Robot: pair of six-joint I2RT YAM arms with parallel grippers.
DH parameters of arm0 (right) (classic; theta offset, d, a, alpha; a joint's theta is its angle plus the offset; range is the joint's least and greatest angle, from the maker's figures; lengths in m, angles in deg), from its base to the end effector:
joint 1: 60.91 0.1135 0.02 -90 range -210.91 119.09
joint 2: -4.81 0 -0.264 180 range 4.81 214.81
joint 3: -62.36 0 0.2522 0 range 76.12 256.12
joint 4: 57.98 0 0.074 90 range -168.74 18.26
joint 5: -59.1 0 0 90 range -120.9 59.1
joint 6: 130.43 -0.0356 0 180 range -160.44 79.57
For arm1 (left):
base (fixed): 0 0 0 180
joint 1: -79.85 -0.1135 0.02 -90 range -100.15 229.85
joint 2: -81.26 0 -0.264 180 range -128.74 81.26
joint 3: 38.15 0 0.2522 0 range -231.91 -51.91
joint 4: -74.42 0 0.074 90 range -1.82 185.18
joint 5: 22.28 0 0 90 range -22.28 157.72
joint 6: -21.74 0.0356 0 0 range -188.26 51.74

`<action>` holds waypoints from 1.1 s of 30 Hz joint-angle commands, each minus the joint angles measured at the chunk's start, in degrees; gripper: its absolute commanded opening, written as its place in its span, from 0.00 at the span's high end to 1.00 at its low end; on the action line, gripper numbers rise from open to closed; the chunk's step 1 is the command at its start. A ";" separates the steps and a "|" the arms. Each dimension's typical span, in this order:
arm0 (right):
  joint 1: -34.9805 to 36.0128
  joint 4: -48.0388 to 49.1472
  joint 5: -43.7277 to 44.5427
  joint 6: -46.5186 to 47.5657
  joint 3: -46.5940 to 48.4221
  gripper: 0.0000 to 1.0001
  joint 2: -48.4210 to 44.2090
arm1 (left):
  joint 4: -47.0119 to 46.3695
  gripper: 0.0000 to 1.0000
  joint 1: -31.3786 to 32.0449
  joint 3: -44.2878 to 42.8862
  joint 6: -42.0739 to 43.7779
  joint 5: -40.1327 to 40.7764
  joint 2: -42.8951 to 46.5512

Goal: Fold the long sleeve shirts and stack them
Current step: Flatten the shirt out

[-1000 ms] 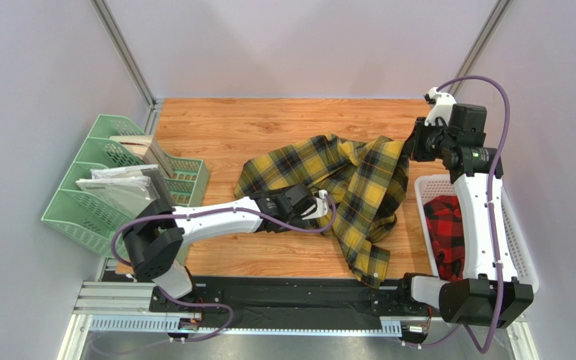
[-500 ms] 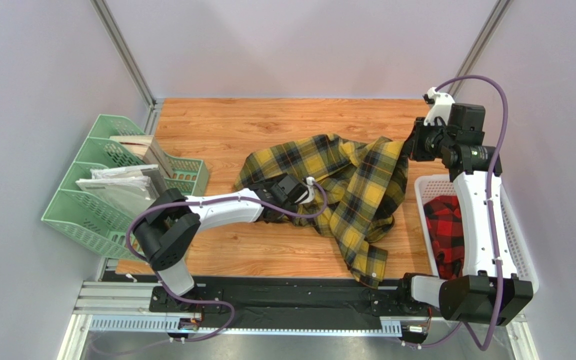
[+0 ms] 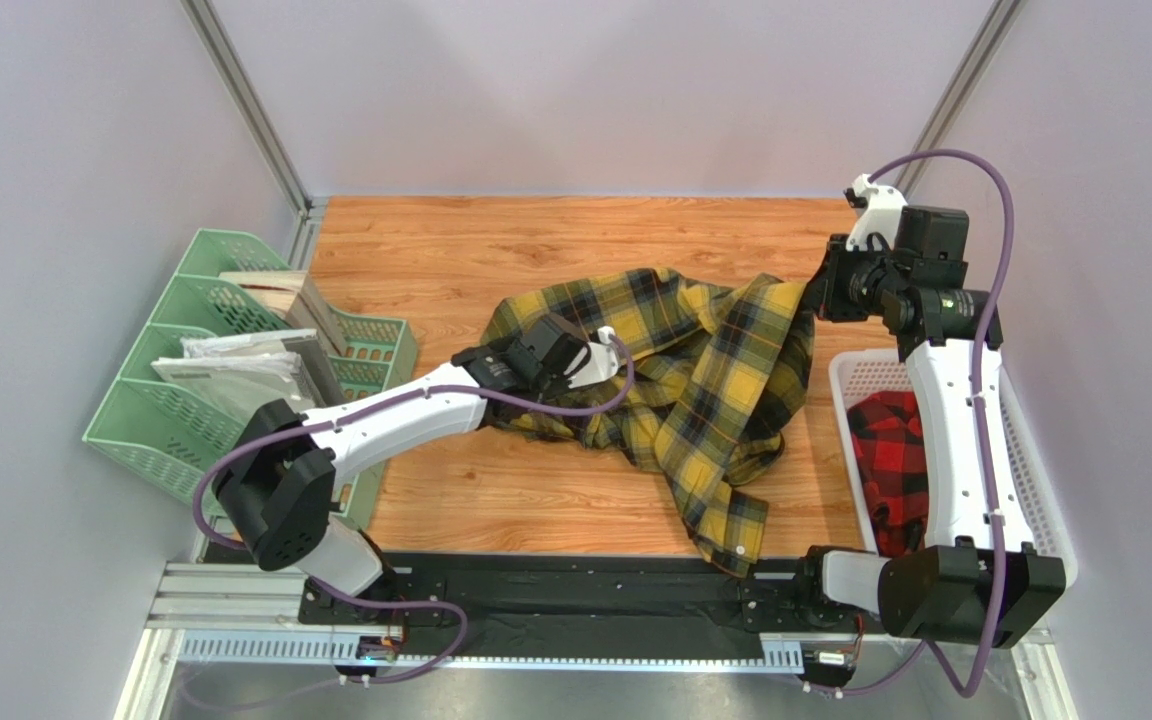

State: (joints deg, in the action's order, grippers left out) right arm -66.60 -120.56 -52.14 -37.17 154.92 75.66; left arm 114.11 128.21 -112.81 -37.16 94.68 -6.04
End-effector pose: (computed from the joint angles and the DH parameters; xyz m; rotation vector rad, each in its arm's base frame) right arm 0.2488 -0.0118 0.3860 -0.1445 2.2437 0.3389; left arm 0.2235 -0.2271 0.2383 1.3782 1.9642 0.4444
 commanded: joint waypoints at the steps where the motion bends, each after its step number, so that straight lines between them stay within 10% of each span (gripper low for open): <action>1: -0.11 2.15 -1.09 0.34 2.14 1.00 -0.54 | 3.86 0.54 -3.70 -2.55 3.97 -7.52 -0.14; 18: -0.11 2.32 -0.56 -0.01 1.97 1.00 -0.98 | 8.43 0.44 -13.20 -1.76 0.38 -24.58 -0.76; 33: -0.11 2.67 -0.30 -0.10 1.79 1.00 -0.19 | -7.56 0.48 -13.29 10.10 -3.32 -14.05 1.70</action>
State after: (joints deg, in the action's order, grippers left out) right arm -66.60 -120.51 -52.46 -37.19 154.92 75.66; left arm 113.37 115.01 -103.87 -39.09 76.10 -5.54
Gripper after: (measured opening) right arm 0.004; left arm 0.555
